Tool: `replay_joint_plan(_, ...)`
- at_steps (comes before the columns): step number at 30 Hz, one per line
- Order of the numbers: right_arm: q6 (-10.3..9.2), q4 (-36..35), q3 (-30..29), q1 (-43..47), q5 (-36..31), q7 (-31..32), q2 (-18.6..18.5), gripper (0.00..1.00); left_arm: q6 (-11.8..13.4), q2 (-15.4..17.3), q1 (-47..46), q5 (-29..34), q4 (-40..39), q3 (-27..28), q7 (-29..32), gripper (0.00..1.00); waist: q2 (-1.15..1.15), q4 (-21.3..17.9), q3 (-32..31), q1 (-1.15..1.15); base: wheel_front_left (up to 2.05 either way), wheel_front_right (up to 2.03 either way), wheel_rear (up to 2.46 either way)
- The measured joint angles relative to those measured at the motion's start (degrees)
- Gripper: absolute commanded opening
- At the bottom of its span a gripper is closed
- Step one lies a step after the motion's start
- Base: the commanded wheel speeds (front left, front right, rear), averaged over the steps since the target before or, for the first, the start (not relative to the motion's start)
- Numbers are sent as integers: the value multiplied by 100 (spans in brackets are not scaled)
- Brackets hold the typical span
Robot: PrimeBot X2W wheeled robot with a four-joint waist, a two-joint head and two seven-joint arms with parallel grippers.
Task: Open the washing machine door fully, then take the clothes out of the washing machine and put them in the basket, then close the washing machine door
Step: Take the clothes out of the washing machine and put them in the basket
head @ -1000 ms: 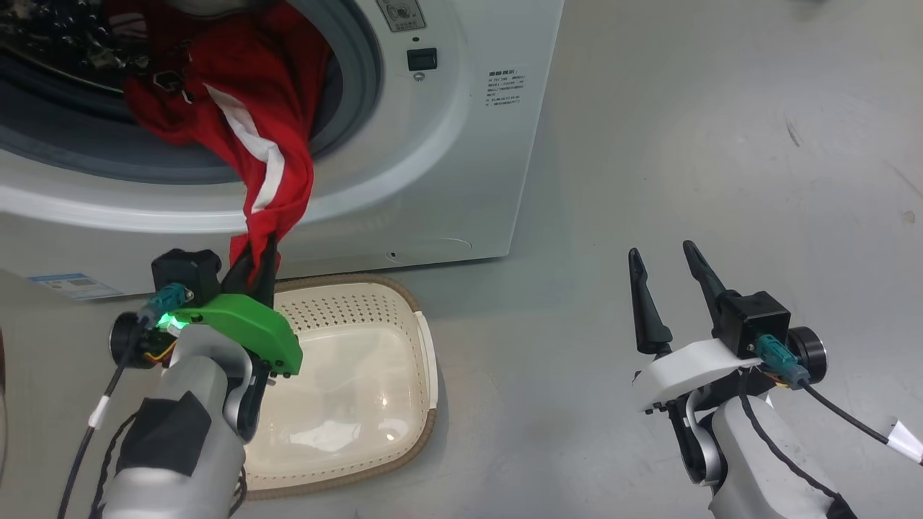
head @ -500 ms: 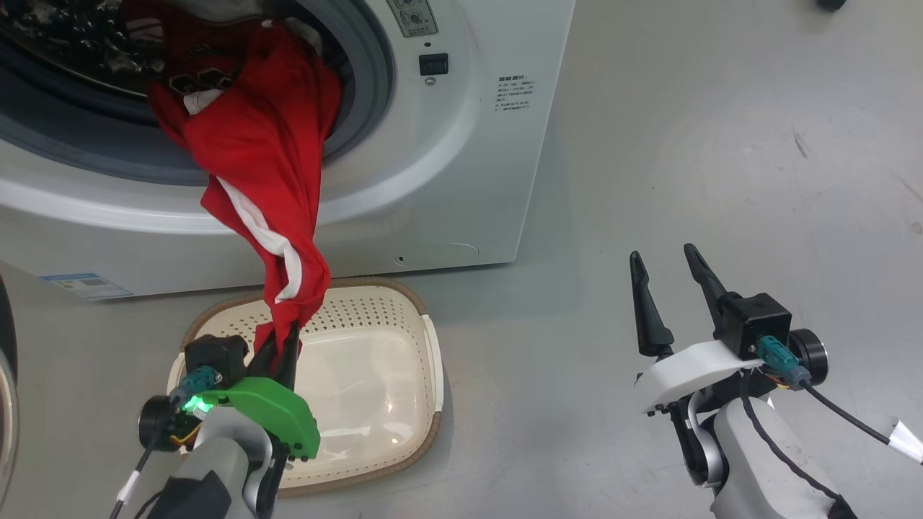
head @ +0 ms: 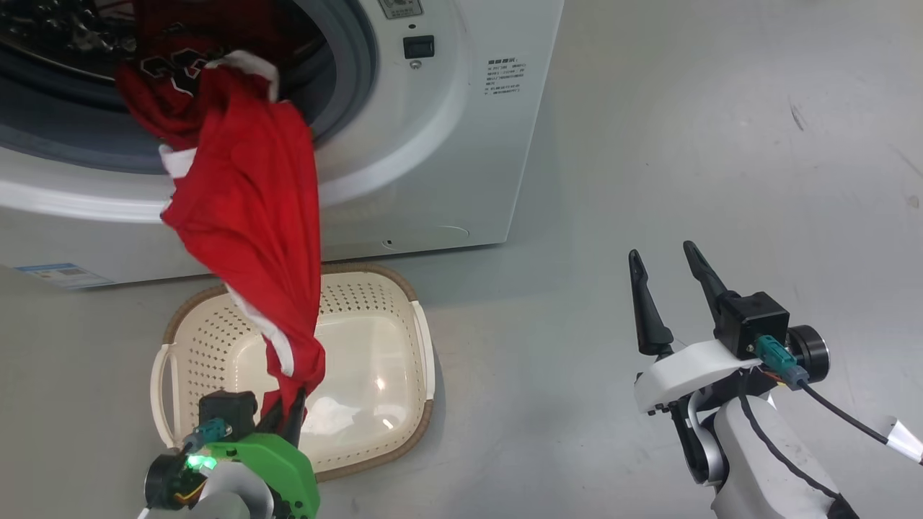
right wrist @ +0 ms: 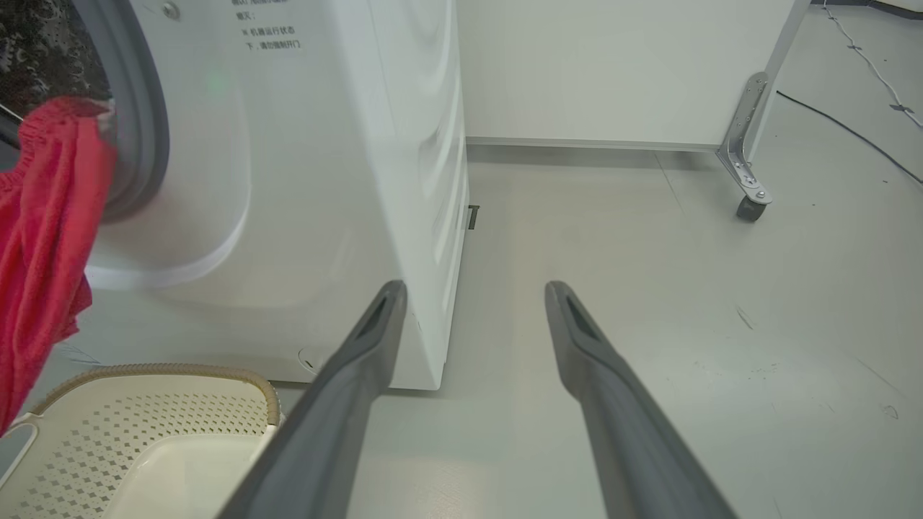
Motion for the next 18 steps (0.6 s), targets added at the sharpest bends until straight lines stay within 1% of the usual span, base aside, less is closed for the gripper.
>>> replay_joint_plan(8,0,-24,-90,-16,-78,0,-2,100,-3,20,61,-90,309,-93,182,0,0,-94,172,0,0,0,0)
replay_joint_plan(13,1,-53,-68,-21,-92,0,0,100,-38,181,9,-129,488,-70,288,0,0,-142,277,0,0,0,0)
replay_joint_plan(18,1,-89,-76,-52,-102,0,-1,100,-40,237,-211,-181,571,44,299,0,0,-189,414,0,0,0,0)
